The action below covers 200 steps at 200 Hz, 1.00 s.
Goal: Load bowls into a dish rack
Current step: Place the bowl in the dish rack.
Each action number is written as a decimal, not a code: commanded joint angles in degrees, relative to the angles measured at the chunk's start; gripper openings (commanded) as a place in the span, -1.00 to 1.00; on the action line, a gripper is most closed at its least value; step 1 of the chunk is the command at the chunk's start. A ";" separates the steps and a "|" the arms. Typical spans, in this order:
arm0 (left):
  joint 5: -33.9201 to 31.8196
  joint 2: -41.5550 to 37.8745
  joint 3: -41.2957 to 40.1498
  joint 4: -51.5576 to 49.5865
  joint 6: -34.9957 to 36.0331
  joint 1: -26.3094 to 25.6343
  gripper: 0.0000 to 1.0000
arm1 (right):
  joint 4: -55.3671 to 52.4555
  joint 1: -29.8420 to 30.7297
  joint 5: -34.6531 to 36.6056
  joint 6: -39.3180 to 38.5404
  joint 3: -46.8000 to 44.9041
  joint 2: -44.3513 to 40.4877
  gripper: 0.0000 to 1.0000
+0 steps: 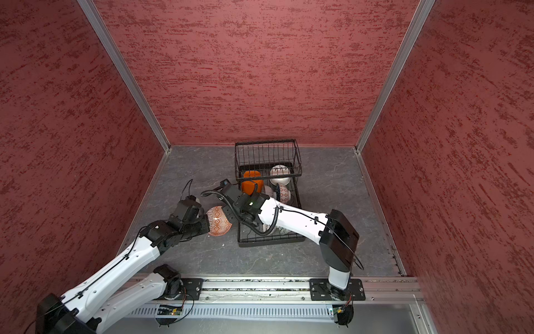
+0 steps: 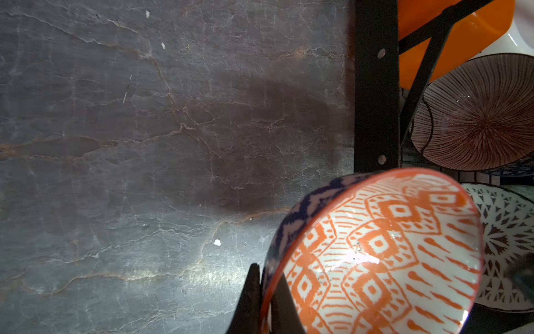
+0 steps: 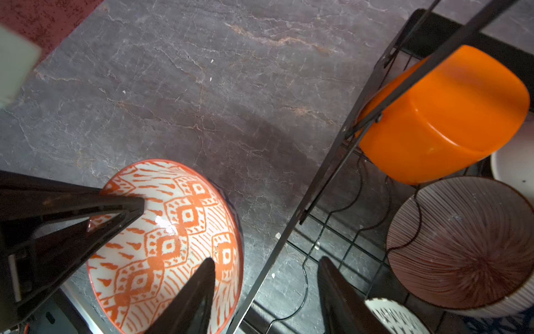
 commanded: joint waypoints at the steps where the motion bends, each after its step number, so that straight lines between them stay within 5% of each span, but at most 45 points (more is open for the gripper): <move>1: 0.68 0.73 2.85 1.39 0.13 -0.56 -1.00 | -0.55 0.42 -1.11 0.66 1.56 0.51 0.05; 200: 2.52 1.02 4.27 3.11 0.03 -1.64 -1.00 | 0.77 0.45 4.13 1.73 0.94 1.42 -0.88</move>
